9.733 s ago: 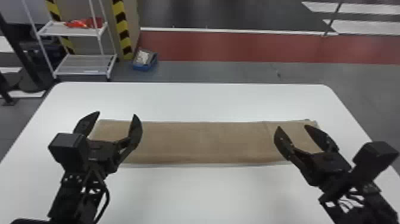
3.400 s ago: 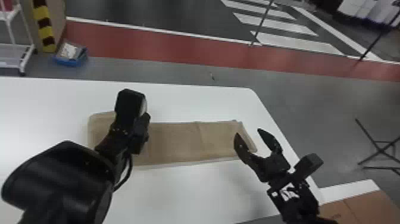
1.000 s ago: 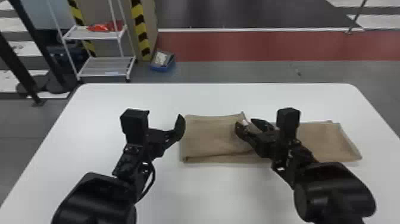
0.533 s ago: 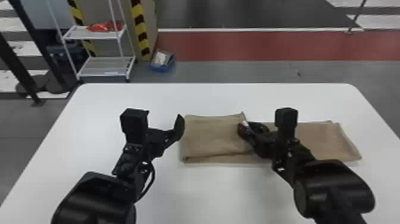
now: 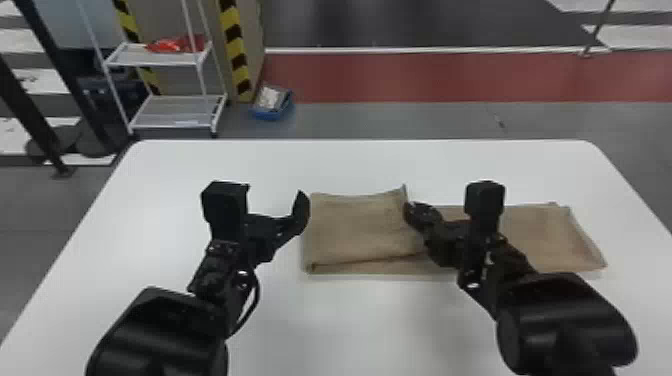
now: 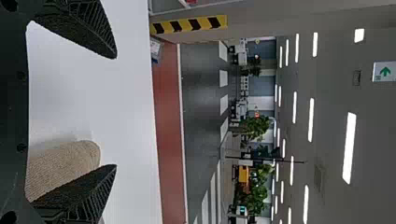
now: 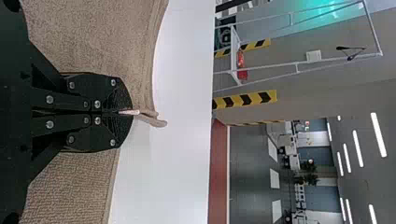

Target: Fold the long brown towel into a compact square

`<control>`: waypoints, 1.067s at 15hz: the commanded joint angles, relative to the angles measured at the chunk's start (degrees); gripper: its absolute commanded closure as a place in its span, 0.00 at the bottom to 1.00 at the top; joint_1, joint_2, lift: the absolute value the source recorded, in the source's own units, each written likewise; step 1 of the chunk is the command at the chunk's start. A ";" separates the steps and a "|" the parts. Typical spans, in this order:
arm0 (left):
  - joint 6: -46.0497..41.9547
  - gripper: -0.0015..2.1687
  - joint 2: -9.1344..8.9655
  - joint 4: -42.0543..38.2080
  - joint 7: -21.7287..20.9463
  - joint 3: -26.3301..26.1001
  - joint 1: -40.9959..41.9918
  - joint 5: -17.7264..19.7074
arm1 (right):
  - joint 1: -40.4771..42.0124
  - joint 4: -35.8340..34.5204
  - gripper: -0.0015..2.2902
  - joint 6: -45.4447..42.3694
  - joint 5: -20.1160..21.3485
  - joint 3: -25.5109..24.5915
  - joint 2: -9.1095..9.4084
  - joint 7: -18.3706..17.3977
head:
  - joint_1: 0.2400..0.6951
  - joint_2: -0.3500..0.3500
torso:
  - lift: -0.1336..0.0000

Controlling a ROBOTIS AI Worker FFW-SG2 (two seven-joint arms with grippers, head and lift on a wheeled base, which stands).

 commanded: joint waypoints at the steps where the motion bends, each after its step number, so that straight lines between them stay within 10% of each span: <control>1: -0.17 0.02 0.00 0.00 0.26 0.00 0.17 -0.06 | 4.48 -8.65 0.50 2.14 -0.14 -0.20 -0.14 -0.09 | 1.00 0.54 | 0.07; 5: -1.76 0.02 0.00 -0.97 0.52 0.70 1.14 -0.06 | 11.52 -30.79 0.50 17.26 -1.19 -10.57 -1.98 0.18 | 1.00 0.54 | 0.07; 11: -1.23 0.02 -0.17 -1.14 0.52 0.18 1.23 -0.33 | 10.99 -16.91 0.50 4.42 -1.63 -13.82 -4.00 2.55 | 1.00 0.37 | 0.07; 16: 0.70 0.02 -0.44 -1.32 0.70 -0.18 1.14 -1.12 | 13.01 -22.97 0.50 5.30 -7.17 -21.29 -4.36 5.62 | 1.00 0.34 | 0.07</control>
